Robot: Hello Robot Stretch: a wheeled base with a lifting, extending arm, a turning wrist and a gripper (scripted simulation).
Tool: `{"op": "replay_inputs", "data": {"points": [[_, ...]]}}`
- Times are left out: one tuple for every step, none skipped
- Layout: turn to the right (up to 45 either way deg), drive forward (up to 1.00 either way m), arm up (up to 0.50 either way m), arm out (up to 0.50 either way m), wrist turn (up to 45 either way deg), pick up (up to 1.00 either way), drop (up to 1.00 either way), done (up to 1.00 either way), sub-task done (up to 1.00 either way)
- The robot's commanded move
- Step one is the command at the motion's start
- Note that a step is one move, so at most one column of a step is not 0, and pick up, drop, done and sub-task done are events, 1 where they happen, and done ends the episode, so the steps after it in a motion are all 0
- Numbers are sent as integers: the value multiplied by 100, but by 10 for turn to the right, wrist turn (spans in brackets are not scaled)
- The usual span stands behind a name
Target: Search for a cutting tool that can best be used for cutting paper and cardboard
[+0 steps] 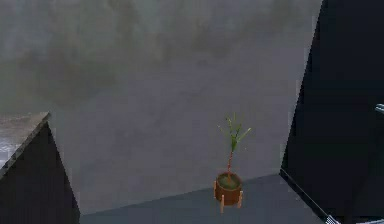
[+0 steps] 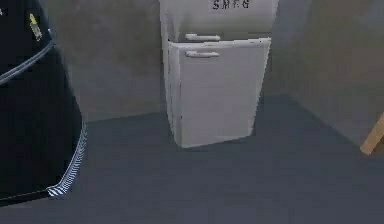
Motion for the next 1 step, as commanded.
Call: {"op": "replay_inputs", "data": {"points": [[0, 15, 0, 0, 0, 0, 0, 0, 0]]}}
